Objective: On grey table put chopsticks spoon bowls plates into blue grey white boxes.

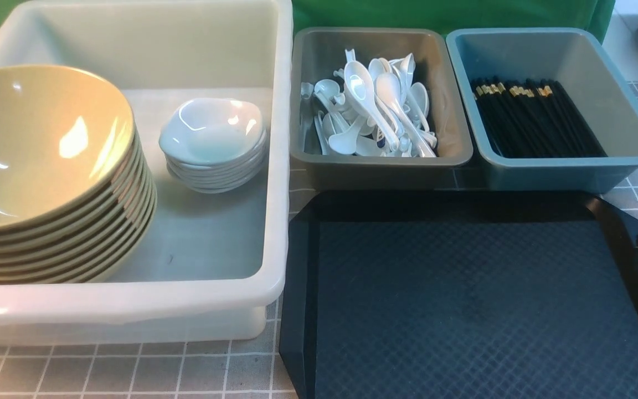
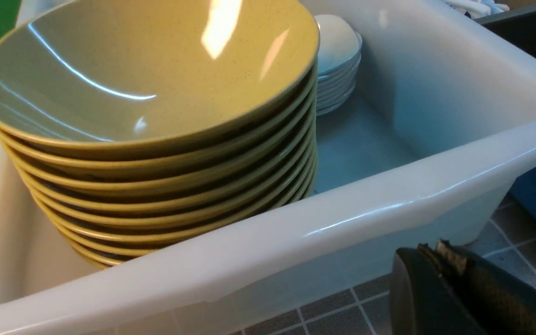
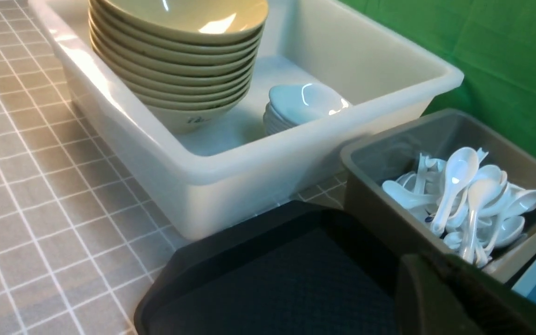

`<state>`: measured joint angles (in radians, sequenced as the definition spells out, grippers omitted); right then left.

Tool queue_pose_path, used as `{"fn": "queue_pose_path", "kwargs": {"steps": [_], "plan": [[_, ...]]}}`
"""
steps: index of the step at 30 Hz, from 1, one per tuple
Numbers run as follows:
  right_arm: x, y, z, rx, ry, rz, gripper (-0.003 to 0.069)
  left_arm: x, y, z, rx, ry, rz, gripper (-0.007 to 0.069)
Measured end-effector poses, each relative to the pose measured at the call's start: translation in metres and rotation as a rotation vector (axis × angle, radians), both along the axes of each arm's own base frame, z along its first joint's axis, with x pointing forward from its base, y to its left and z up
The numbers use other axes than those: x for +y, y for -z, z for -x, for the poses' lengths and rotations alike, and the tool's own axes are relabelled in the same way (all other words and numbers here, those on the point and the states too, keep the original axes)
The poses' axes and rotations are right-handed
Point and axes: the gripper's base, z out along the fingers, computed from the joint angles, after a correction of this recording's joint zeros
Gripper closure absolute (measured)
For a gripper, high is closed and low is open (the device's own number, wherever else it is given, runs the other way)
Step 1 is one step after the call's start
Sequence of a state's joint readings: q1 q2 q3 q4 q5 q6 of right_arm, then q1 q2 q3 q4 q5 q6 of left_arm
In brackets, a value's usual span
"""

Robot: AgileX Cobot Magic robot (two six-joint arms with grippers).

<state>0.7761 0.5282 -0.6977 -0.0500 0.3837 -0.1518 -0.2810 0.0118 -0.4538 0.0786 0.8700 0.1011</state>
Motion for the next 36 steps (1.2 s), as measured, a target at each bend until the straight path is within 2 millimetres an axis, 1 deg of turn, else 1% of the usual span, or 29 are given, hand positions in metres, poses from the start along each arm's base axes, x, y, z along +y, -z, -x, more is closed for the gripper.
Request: {"fn": "queue_pose_path", "kwargs": {"steps": [4,18,21,24,25,26,27,32,35,36], "plan": [[0.0,0.002,0.0,0.013,0.0,0.011,0.064,0.0,-0.001,0.001,-0.024,0.001,0.008,0.0635],[0.0,0.002,0.0,0.001,0.001,0.016,0.0638,0.0,-0.001,0.001,-0.024,0.0,0.011,0.0635],[-0.004,0.004,0.002,-0.037,0.007,0.002,0.0638,0.0,-0.001,0.001,-0.024,-0.001,0.013,0.0635],[-0.013,0.012,0.005,-0.044,0.061,-0.042,0.0649,0.0,-0.001,0.001,-0.024,-0.001,0.014,0.0635],[-0.018,0.018,0.006,-0.04,0.105,-0.074,0.0657,0.0,-0.001,0.001,-0.024,-0.001,0.014,0.0635],[-0.019,0.019,0.007,-0.043,0.112,-0.076,0.0658,0.0,-0.001,0.001,-0.024,-0.001,0.014,0.0635],[-0.025,0.03,0.006,-0.038,0.185,-0.115,0.066,0.0,-0.001,0.001,-0.024,-0.002,0.014,0.0635],[-0.045,0.072,0.005,-0.069,0.431,-0.212,0.066,0.0,-0.001,0.001,-0.024,-0.002,0.014,0.0635],[-0.055,0.103,0.007,-0.095,0.566,-0.255,0.066,0.0,-0.001,0.001,-0.024,-0.002,0.014,0.0635],[-0.059,0.12,0.009,-0.093,0.625,-0.258,0.066,0.0,-0.001,0.001,-0.024,-0.002,0.014,0.0635]]}}
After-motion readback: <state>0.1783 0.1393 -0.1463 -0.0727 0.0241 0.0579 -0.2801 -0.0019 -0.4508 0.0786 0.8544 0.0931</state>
